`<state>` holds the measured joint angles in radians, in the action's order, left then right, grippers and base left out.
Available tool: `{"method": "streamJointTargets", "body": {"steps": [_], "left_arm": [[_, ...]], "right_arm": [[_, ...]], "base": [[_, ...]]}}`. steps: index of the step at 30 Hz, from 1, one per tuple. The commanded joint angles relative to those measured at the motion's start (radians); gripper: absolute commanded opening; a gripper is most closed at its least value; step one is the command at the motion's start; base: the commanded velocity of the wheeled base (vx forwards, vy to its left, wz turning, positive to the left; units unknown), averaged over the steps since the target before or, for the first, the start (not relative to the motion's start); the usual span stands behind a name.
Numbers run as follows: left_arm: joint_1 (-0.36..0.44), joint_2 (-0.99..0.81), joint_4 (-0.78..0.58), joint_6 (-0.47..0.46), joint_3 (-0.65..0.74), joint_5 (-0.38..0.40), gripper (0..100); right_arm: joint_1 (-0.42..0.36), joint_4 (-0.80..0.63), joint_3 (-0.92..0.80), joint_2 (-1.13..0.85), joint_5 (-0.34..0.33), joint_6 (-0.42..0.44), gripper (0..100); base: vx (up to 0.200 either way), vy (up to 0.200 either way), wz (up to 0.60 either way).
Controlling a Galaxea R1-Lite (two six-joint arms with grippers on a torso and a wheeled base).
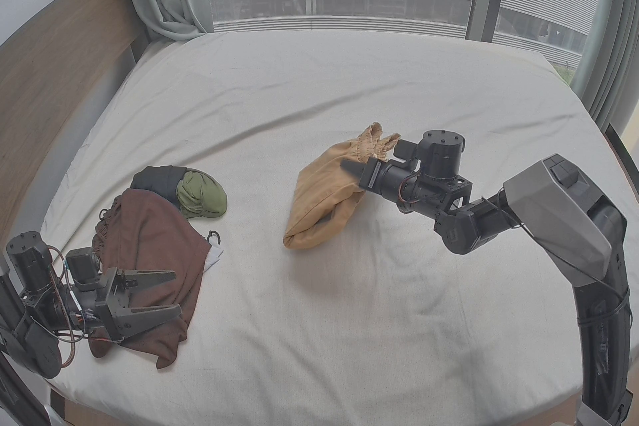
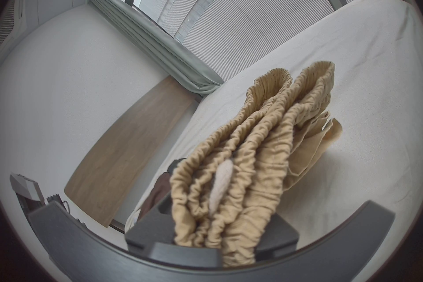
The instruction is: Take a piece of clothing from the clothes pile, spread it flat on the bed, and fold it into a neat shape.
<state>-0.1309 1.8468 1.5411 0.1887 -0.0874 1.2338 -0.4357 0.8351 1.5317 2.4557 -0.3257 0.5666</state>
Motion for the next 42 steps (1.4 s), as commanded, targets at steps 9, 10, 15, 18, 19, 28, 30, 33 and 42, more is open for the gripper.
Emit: {"method": "streamJointTargets", "body": {"steps": [9, 10, 15, 18, 19, 28, 30, 33, 42], "left_arm": [[0.000, 0.002, 0.001, 0.001, 0.002, 0.003, 100], [0.000, 0.002, 0.001, 0.000, 0.002, 0.004, 100], [0.000, 0.002, 0.001, 0.001, 0.000, 0.004, 100], [0.000, 0.002, 0.001, 0.001, 0.000, 0.006, 100], [0.000, 0.002, 0.001, 0.000, 0.000, 0.006, 100], [0.000, 0.002, 0.001, 0.000, 0.000, 0.006, 100], [0.000, 0.000, 0.001, 0.000, 0.000, 0.006, 100], [0.000, -0.001, 0.001, 0.000, 0.000, 0.006, 100], [-0.001, -0.006, 0.001, 0.000, -0.002, 0.006, 100]], "right_arm": [[0.074, 0.045, -0.154, 0.042, -0.004, -0.010, 0], [0.081, 0.068, -0.174, 0.045, -0.004, -0.010, 0], [0.094, 0.153, -0.235, 0.069, -0.003, -0.005, 0], [0.095, 0.180, -0.249, 0.104, 0.001, -0.007, 0], [0.095, 0.188, -0.251, 0.112, 0.001, -0.007, 0], [0.101, 0.237, -0.282, 0.141, 0.002, -0.007, 0], [0.104, 0.237, -0.289, 0.138, 0.002, -0.008, 0], [0.111, 0.239, -0.298, 0.137, 0.002, -0.010, 100], [0.166, 0.272, -0.387, 0.052, 0.005, -0.062, 100]], "base": [[0.000, 0.000, 0.00], [0.000, 0.000, 0.00], [0.000, 0.000, 0.00], [0.000, 0.000, 0.00], [0.000, 0.000, 0.00], [0.000, 0.000, 0.00], [0.000, 0.000, 0.00], [0.000, 0.000, 0.00], [0.000, 0.000, 0.00]]}}
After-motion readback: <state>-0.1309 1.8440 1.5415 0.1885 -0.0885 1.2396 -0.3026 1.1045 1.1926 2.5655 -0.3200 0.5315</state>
